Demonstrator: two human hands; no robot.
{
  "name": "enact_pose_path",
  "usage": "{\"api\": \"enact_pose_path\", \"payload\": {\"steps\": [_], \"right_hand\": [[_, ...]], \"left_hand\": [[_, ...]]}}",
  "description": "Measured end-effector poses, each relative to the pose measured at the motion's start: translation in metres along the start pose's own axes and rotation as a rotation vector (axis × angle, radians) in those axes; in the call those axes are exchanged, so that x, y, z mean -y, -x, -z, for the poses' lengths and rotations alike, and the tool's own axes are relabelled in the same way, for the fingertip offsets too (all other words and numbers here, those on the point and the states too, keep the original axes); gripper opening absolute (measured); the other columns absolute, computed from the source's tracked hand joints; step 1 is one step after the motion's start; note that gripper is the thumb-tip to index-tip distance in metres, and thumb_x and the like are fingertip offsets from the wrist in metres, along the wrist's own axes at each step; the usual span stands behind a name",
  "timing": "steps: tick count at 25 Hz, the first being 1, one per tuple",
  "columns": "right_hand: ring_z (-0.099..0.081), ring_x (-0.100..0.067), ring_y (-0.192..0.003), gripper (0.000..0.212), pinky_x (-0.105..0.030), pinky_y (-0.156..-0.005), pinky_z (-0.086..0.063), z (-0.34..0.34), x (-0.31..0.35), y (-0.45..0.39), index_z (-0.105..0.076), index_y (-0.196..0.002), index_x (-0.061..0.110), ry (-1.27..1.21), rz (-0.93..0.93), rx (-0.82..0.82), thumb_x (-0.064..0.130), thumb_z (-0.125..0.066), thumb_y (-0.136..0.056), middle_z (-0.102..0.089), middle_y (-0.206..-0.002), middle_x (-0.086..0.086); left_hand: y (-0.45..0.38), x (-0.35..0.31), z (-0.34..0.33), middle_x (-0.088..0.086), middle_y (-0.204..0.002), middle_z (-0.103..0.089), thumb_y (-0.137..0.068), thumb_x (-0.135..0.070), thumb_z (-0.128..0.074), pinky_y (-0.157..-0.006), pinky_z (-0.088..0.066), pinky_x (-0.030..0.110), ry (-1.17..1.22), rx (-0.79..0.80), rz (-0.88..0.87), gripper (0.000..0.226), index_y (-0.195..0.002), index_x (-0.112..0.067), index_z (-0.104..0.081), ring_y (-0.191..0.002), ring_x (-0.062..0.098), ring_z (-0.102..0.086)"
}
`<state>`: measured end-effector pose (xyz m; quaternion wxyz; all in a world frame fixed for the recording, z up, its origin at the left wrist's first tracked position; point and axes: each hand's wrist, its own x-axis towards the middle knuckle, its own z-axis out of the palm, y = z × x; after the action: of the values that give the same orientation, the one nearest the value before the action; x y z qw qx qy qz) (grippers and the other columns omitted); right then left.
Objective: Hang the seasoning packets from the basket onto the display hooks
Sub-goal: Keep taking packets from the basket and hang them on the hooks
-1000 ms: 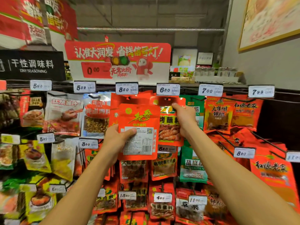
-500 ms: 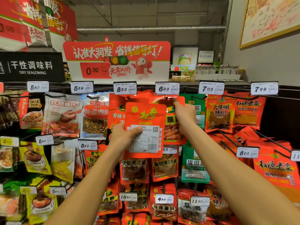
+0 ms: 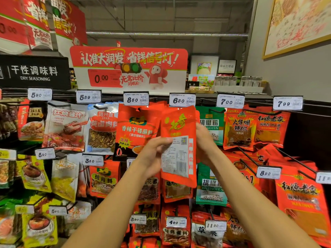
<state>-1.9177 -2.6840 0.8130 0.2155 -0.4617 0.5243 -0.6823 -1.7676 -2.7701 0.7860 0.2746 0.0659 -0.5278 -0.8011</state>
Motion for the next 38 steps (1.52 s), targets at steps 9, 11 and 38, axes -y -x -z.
{"api": "enact_pose_path", "payload": {"steps": [9, 11, 38], "right_hand": [[-0.067, -0.019, -0.060, 0.033, -0.027, -0.045, -0.044, 0.004, -0.004, -0.011, -0.063, -0.092, 0.020, -0.139, -0.047, -0.073, 0.037, -0.085, -0.075, -0.076, -0.082, -0.002], [-0.076, -0.018, -0.074, 0.021, -0.031, -0.060, -0.057, 0.010, -0.006, -0.019, -0.070, -0.096, 0.021, -0.056, 0.023, -0.193, 0.026, -0.084, -0.080, -0.079, -0.088, 0.000], [-0.057, -0.022, -0.069, 0.046, -0.034, -0.058, -0.036, 0.015, -0.001, -0.064, -0.053, -0.067, 0.020, 0.512, -0.078, -0.477, 0.059, -0.065, -0.088, -0.059, -0.069, 0.003]], "left_hand": [[-0.001, 0.014, -0.014, 0.018, -0.077, -0.075, -0.104, -0.037, -0.043, -0.065, -0.063, 0.035, -0.017, -0.083, 0.214, 0.045, -0.094, 0.001, -0.065, -0.064, 0.021, -0.075], [-0.004, 0.003, 0.001, 0.023, -0.105, -0.075, -0.104, -0.049, -0.039, -0.084, -0.061, 0.040, -0.009, -0.091, 0.107, 0.056, -0.114, -0.001, -0.066, -0.095, 0.027, -0.076], [-0.056, 0.001, -0.005, -0.006, -0.053, -0.046, -0.094, -0.040, -0.063, -0.061, -0.035, 0.030, -0.802, -0.697, -0.281, 0.040, -0.064, -0.017, -0.050, -0.052, 0.016, -0.044]]}}
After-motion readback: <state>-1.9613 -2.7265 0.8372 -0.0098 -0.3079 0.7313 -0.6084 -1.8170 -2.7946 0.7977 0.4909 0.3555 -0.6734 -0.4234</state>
